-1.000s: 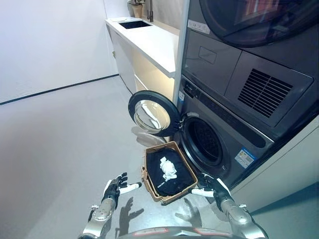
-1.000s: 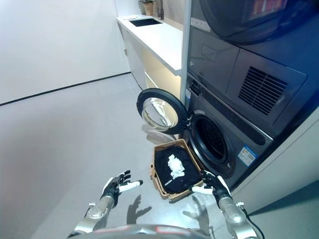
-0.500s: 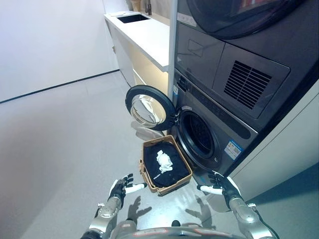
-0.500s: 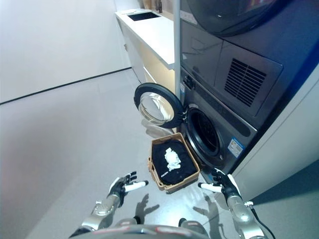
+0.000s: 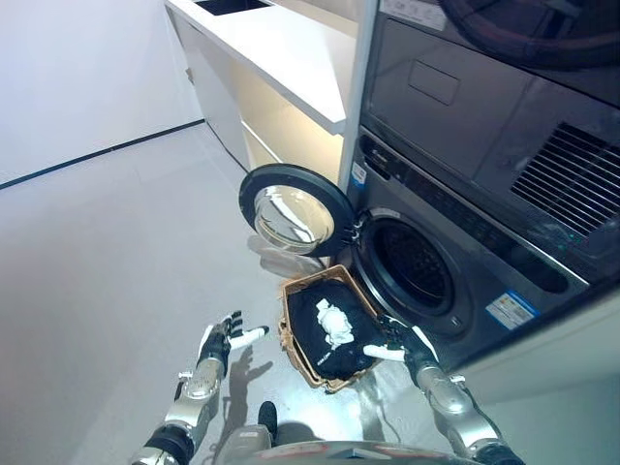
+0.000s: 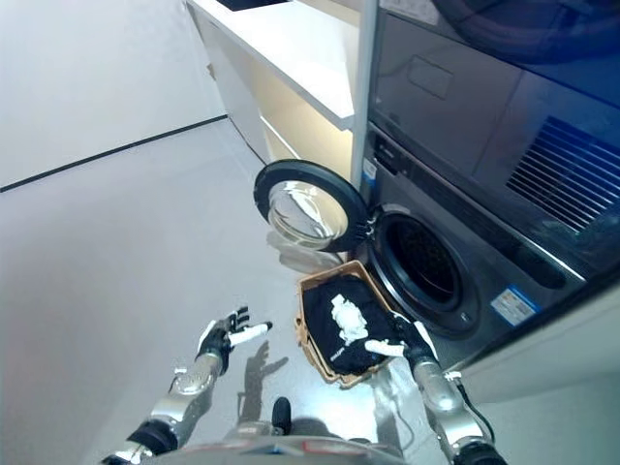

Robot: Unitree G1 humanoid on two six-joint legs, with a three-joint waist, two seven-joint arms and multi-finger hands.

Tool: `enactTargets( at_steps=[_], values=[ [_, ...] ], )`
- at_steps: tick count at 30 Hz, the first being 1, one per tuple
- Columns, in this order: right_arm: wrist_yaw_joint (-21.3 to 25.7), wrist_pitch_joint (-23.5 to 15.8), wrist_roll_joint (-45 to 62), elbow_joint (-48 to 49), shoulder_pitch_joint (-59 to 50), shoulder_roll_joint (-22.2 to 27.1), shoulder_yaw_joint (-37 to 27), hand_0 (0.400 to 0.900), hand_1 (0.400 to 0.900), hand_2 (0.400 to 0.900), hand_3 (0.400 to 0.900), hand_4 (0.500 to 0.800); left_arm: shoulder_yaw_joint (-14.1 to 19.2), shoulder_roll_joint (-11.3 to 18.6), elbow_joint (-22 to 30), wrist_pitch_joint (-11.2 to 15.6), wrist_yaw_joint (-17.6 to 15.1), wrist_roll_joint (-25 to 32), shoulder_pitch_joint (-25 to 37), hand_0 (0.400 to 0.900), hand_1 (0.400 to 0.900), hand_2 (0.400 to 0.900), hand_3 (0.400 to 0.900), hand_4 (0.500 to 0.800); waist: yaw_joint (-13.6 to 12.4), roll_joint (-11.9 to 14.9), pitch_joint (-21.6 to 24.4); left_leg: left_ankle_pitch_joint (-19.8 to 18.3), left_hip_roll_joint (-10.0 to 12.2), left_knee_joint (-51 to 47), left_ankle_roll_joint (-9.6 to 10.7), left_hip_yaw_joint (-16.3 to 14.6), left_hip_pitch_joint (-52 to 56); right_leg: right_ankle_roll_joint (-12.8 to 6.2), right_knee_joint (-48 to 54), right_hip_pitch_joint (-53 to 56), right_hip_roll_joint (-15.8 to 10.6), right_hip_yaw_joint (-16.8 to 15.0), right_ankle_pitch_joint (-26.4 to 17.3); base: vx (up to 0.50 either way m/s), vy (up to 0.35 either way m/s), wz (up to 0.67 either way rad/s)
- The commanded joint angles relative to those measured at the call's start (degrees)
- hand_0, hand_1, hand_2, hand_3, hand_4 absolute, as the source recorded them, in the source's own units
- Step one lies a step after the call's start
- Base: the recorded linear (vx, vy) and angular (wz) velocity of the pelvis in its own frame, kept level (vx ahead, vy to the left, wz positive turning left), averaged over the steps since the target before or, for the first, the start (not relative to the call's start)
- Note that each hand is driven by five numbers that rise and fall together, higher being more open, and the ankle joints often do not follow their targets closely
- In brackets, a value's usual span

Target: Put the clothes in the basket into the washing machine.

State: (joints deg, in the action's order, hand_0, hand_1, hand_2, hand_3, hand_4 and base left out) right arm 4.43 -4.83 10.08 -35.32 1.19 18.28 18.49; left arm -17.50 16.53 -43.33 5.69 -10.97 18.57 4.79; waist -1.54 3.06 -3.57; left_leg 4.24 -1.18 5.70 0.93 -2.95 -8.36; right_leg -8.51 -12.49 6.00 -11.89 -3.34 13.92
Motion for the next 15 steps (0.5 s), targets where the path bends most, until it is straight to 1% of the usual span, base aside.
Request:
enactTargets(
  at_steps=[1,2,4,6,7,8,9,10,11,12,13,14,15],
  values=[
    [0.7,-3.4,0.6,1.7,-4.0,1.8,0.4,0.900,0.900,0.900,0.900,0.800,0.7,1.2,3.7,3.7,-1.1,0.0,0.2,0.900,0.900,0.900,0.900,0.800,-0.5,-0.2,5.3,2.3,0.7,0.9,0.0,1.3,-7.4,-2.30,-0.5,2.6,-2.7,0.9,-19.0,0.09,0.170,0.14],
    [0.7,-3.4,0.6,1.6,-4.1,1.8,0.4,0.900,0.900,0.900,0.900,0.800,0.7,1.2,3.7,3.7,-1.1,0.0,0.3,0.900,0.900,0.900,0.900,0.800,-0.5,-0.1,5.4,2.3,0.7,0.9,0.0,1.3,-7.5,-2.31,-0.6,2.6,-2.7,0.9,-19.0,0.14,0.262,0.21],
    [1.0,-3.4,1.0,0.9,-5.2,1.2,1.1,0.900,0.900,0.900,0.900,0.800,0.7,1.9,3.2,3.5,-1.2,-0.6,1.3,0.900,0.900,0.900,0.900,0.800,-0.7,-0.2,5.2,1.0,-0.9,0.9,-1.2,1.6,-6.7,-1.97,-5.5,0.5,-3.2,0.9,-23.2,0.11,0.233,0.19],
    [1.0,-3.4,1.3,0.9,-5.8,1.0,1.6,0.900,0.900,0.900,0.900,0.800,1.1,2.6,2.9,3.2,-1.2,-0.9,1.7,0.900,0.900,0.900,0.900,0.800,-0.6,-0.5,4.3,-0.2,-2.5,0.6,-2.6,2.3,-4.7,-0.72,-11.0,-1.9,-3.2,0.9,-26.9,0.12,0.279,0.22],
    [1.0,-3.4,1.4,1.0,-6.3,0.8,2.0,0.900,0.900,0.900,0.900,0.800,1.0,2.8,2.7,3.1,-1.2,-1.0,2.0,0.900,0.900,0.900,0.900,0.800,-0.4,-0.8,3.5,-0.7,-3.1,0.5,-3.3,2.6,-3.6,-0.03,-13.7,-3.4,-3.3,1.2,-27.7,0.10,0.279,0.09],
    [1.1,-3.4,1.6,0.6,-6.8,0.6,2.4,0.900,0.900,0.900,0.900,0.800,1.1,3.0,2.2,3.0,-1.3,-1.2,2.1,0.900,0.900,0.900,0.900,0.800,-0.2,-1.0,2.9,-1.3,-3.7,0.3,-3.9,2.6,-2.4,0.40,-15.2,-4.3,-4.0,2.1,-29.2,0.09,0.251,-0.05],
    [1.0,-3.1,1.5,0.5,-7.0,0.4,2.6,0.900,0.900,0.900,0.900,0.800,1.1,3.0,2.2,2.9,-1.1,-1.2,2.2,0.900,0.900,0.900,0.900,0.800,-0.3,-1.2,2.2,-2.0,-4.3,0.1,-4.5,2.6,-1.1,0.72,-16.3,-5.0,-5.1,3.7,-29.6,0.12,0.255,-0.12],
    [1.0,-3.0,1.4,0.2,-6.9,0.3,2.6,0.900,0.900,0.900,0.900,0.800,1.2,2.9,2.0,2.7,-1.0,-1.2,2.0,0.900,0.900,0.900,0.900,0.800,-0.3,-1.4,1.9,-2.8,-4.4,0.0,-4.7,2.2,0.0,0.77,-16.7,-5.7,-6.1,5.5,-28.7,0.14,0.205,-0.11],
    [0.9,-2.9,1.4,0.4,-6.9,0.2,2.6,0.900,0.900,0.900,0.900,0.800,1.4,2.9,1.7,2.5,-1.0,-1.1,2.1,0.900,0.900,0.900,0.900,0.800,0.0,-1.6,1.8,-3.3,-4.4,-0.1,-4.7,2.1,0.9,0.88,-16.2,-6.5,-6.0,6.2,-27.4,0.18,0.156,-0.11],
    [0.9,-2.9,1.7,0.5,-7.0,0.3,2.6,0.900,0.900,0.900,0.900,0.800,1.5,2.6,1.4,2.6,-1.1,-0.9,2.3,0.900,0.900,0.900,0.900,0.800,0.4,-1.8,1.8,-3.8,-4.0,-0.7,-4.6,2.0,2.0,1.16,-14.3,-8.1,-5.4,6.9,-25.1,0.17,0.089,-0.07],
    [0.9,-2.8,1.8,0.4,-7.2,0.4,2.6,0.900,0.900,0.900,0.900,0.800,1.3,2.5,1.3,2.7,-1.1,-0.6,2.4,0.900,0.900,0.900,0.900,0.800,0.6,-2.0,1.4,-4.0,-4.0,-0.7,-4.5,2.1,2.6,1.19,-12.9,-8.5,-5.3,7.8,-23.9,0.14,0.059,0.00],
    [1.1,-3.0,2.1,0.2,-7.6,0.6,2.4,0.900,0.900,0.900,0.900,0.800,1.0,2.2,0.6,2.8,-1.1,-0.3,3.1,0.900,0.900,0.900,0.900,0.800,1.0,-2.4,0.8,-4.4,-3.7,-0.8,-4.1,2.4,3.0,1.41,-11.4,-9.6,-4.8,8.9,-21.5,0.11,0.032,0.17],
    [1.4,-3.1,2.4,0.6,-7.9,0.8,2.0,0.900,0.900,0.900,0.900,0.800,0.7,2.0,0.4,2.8,-1.3,-0.3,4.0,0.900,0.900,0.900,0.900,0.800,1.6,-2.6,0.2,-4.7,-3.5,-0.6,-3.7,2.7,3.2,1.41,-8.6,-11.4,-3.9,9.6,-19.1,0.11,0.008,0.32]
  ],
)
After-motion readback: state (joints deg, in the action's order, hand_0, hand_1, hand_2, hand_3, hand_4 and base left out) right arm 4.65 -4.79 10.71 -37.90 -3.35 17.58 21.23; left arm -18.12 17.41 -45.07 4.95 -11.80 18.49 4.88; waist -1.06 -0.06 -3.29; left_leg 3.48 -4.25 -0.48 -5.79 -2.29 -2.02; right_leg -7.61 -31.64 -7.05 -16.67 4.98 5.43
